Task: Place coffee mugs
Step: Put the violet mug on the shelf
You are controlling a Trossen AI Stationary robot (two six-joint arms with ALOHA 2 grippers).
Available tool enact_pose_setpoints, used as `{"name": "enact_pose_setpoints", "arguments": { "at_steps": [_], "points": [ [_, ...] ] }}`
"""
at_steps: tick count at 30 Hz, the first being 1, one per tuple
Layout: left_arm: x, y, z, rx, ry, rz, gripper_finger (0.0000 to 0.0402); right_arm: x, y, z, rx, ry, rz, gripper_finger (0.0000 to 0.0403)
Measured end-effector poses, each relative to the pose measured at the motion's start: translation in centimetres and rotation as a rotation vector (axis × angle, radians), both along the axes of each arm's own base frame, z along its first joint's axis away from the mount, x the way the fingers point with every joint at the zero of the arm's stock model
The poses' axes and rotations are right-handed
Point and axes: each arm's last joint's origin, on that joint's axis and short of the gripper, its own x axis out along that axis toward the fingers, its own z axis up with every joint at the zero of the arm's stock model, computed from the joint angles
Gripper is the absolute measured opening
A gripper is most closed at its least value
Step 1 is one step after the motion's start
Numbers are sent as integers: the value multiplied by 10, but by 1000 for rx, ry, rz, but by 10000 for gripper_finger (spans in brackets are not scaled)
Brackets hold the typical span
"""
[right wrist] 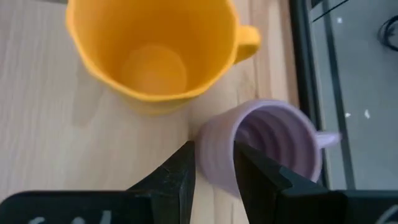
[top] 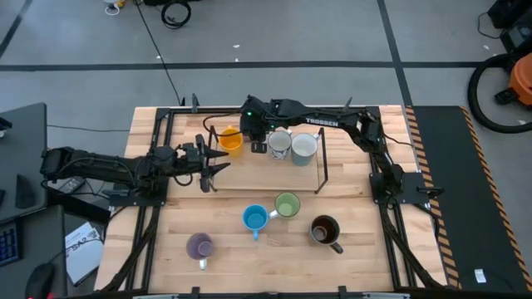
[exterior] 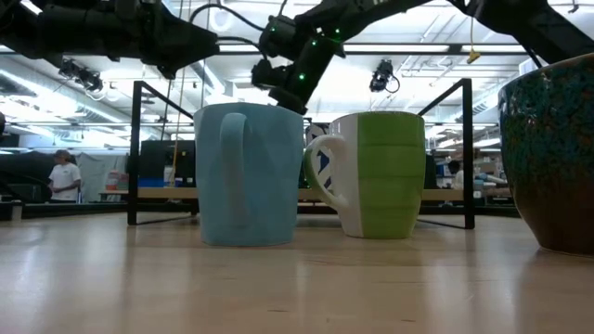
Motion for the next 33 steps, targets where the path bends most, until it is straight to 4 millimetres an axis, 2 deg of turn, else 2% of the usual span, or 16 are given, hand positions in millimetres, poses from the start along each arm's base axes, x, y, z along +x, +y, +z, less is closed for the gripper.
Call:
{"name": "enact_pose_setpoints", "arguments": {
  "at_steps": [8,17,27,33],
  "points": [
    [0,0,0,-37,-4,0,162,-3,3,4,-106,44,-70,115],
    [0,0,0,-37,-3,0,162,-4,3,6,-168,79,-45,115],
    [0,0,0,-37,-3,0,162,-7,5,43,-147,29,-25,115],
    [0,0,0,-37,-3,0,162,-13,0,54,-99,26,-4,114]
  ]
}}
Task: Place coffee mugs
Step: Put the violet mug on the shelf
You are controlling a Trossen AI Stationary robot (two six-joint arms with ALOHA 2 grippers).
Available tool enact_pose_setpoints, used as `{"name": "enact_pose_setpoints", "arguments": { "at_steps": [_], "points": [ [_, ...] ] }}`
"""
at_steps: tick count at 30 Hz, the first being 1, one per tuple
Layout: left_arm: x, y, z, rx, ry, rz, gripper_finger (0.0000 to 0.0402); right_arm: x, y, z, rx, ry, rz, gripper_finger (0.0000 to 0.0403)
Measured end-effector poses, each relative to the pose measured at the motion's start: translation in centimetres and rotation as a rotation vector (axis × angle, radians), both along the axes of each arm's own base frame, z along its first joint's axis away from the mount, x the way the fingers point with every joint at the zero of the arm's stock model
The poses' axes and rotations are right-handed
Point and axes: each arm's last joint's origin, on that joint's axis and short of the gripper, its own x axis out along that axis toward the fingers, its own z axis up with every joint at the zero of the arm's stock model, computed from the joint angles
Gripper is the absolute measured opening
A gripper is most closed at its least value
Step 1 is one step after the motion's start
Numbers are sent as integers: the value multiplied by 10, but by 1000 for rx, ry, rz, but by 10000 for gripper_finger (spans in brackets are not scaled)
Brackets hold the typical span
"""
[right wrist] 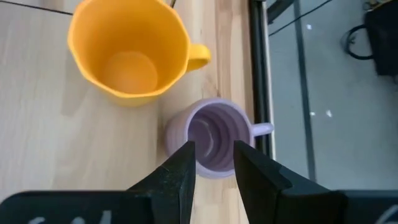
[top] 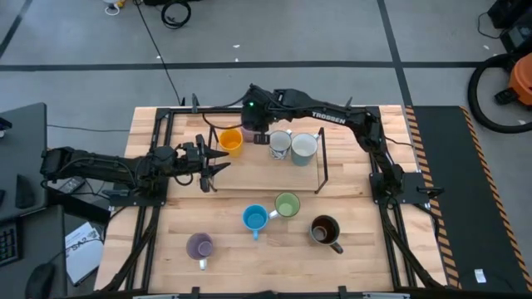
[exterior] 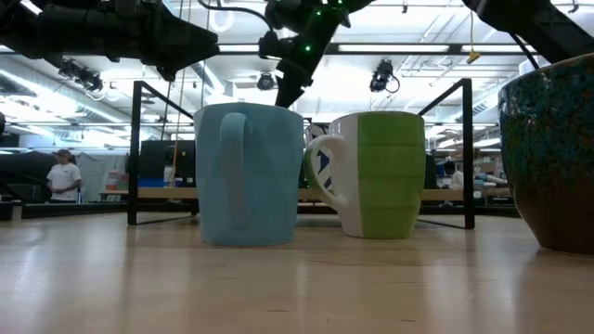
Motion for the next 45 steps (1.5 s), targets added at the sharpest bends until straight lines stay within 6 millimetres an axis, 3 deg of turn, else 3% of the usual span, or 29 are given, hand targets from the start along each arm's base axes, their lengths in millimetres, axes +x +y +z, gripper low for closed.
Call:
{"name": "enact_pose_setpoints", "arguments": {
  "at_steps": [10,22,41,45],
  "points": [
    [0,0,0,1,0,0,162,-9,-19,-2,162,-27,-15,114],
    [0,0,0,0,0,0,162,-15,-16,-7,219,40,6,114],
    [-1,1,4,-52,-57,21,162,-9,-9,-6,278,-16,-3,114],
    [-1,1,4,-81,-65,41,162,-3,-6,-16,275,-31,-1,114]
  ]
}}
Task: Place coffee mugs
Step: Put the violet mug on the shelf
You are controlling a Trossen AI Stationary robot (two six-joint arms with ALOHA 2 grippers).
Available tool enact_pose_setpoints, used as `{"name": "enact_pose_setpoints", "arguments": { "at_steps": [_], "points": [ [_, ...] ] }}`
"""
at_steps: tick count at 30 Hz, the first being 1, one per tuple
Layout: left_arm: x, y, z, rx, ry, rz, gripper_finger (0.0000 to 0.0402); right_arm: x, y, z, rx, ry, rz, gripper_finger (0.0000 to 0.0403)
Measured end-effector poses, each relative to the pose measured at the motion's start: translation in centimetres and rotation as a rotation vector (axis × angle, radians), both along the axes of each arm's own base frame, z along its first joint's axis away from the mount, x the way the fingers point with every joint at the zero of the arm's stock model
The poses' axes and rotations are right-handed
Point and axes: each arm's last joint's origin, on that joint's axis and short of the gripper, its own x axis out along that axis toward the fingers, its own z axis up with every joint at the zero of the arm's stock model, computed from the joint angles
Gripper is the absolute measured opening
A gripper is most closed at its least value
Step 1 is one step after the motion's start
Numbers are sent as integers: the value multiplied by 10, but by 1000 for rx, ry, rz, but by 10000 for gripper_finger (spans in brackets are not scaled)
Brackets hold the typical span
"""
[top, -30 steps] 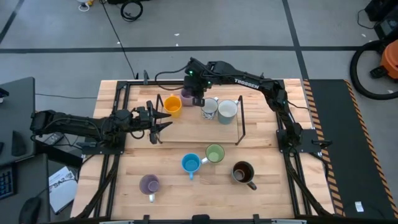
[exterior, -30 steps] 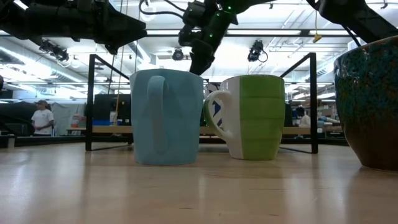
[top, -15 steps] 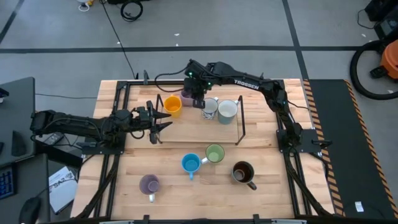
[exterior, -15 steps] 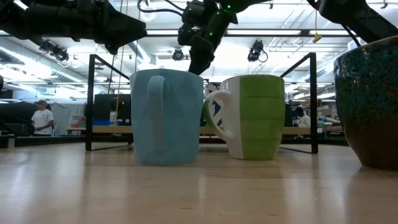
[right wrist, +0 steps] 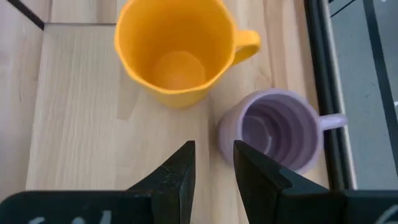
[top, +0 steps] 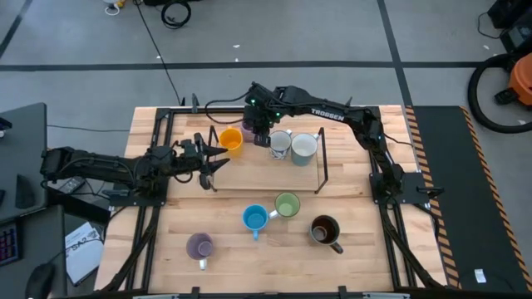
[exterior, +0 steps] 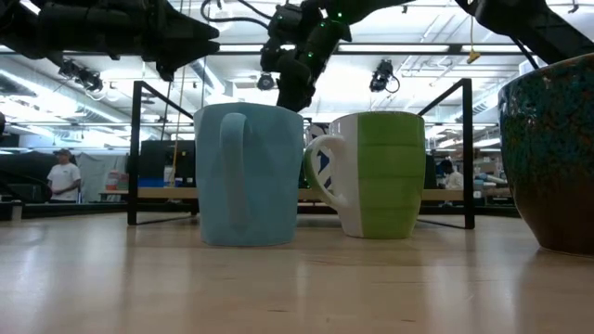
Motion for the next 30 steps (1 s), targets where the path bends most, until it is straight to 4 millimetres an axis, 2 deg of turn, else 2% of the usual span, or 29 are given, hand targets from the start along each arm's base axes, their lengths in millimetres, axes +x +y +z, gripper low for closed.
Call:
{"name": "enact_pose_setpoints", "arguments": {
  "at_steps": [3,6,13,20,26,30],
  "points": [
    [0,2,5,-53,-29,47,162,3,2,-3,-37,-9,-7,115],
    [6,2,17,-63,57,58,162,-1,6,-3,-59,63,-23,115],
    [6,-2,45,-92,311,-4,162,-12,27,27,-79,56,9,115],
    [0,-14,64,-156,444,-57,162,-28,65,67,-134,-39,78,107],
    [-3,-30,76,-108,449,-176,162,-45,97,78,-157,-71,99,81],
    [-4,-40,74,-127,470,-292,162,-60,117,71,-197,-106,87,66]
  ]
}}
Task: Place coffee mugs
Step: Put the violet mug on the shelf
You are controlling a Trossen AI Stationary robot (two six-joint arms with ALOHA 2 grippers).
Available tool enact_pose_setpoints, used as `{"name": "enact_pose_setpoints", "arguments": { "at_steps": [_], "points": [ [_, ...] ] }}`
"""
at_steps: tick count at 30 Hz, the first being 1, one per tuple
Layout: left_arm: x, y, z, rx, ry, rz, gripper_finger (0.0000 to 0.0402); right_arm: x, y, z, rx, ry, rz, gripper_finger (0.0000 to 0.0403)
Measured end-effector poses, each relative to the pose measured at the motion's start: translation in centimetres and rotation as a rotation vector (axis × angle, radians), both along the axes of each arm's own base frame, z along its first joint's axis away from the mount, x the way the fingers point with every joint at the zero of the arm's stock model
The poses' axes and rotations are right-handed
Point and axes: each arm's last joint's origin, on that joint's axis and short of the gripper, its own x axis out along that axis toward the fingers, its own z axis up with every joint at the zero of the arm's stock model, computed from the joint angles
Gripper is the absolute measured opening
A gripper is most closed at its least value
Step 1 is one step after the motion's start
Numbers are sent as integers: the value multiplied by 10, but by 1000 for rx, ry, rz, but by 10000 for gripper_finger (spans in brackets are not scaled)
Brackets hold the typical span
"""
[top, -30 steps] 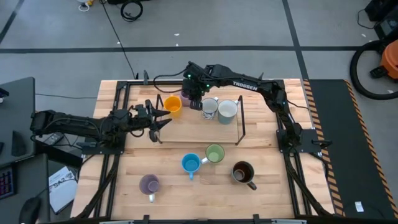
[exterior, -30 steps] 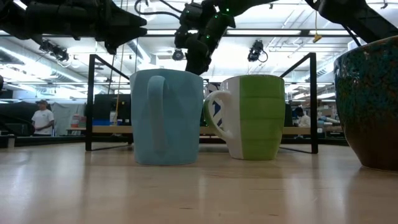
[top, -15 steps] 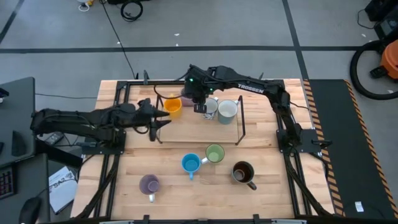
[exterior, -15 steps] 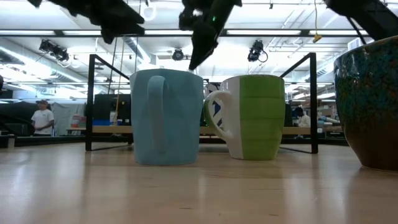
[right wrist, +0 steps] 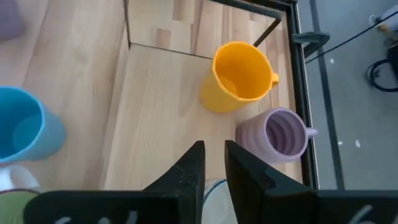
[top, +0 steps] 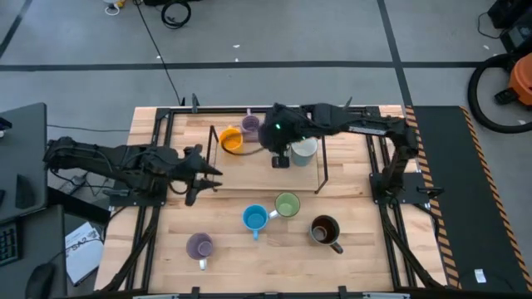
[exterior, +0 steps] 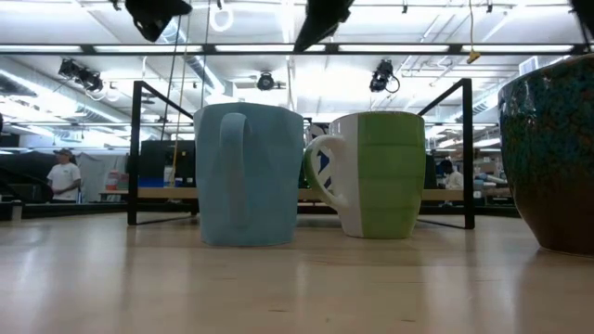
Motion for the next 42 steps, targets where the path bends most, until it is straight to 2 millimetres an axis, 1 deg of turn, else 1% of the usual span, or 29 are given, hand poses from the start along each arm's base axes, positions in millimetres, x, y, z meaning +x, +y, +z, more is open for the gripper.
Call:
{"name": "enact_pose_setpoints", "arguments": {
  "at_steps": [2,5,8,10,12,16,18,20,23,26,28,31,33,38,42],
  "points": [
    [-1,-4,0,-38,6,-17,162,-10,11,-2,-30,-52,1,60],
    [-5,-10,5,-77,77,-29,162,-27,27,-5,-58,-130,-3,55],
    [-3,-17,9,-73,175,-14,162,-39,40,-15,-63,-157,7,53],
    [0,-24,15,-55,220,-7,162,-47,49,-16,-79,-190,12,53],
    [5,-30,25,-35,244,0,162,-55,55,-15,-102,-216,8,52],
    [16,-43,36,7,367,6,162,-68,64,-21,-109,-231,22,52],
    [19,-49,37,0,454,6,162,-76,67,-22,-100,-258,29,52],
    [23,-57,33,-32,540,-7,162,-83,71,-26,-89,-284,28,52],
    [31,-71,25,-131,640,-15,162,-93,81,-35,-88,-306,31,52],
    [38,-90,15,-233,746,-33,162,-101,92,-37,-88,-338,18,52],
    [41,-105,6,-271,813,-31,162,-104,98,-40,-94,-338,5,52],
    [41,-122,-6,-259,904,-17,162,-106,105,-42,-106,-340,-4,52],
    [41,-130,-15,-234,955,-4,162,-107,108,-43,-105,-339,8,52],
    [38,-140,-34,-128,1086,29,162,-107,116,-44,-102,-334,37,52],
    [39,-143,-43,-60,1137,34,162,-108,119,-44,-102,-333,48,52]
  ]
}}
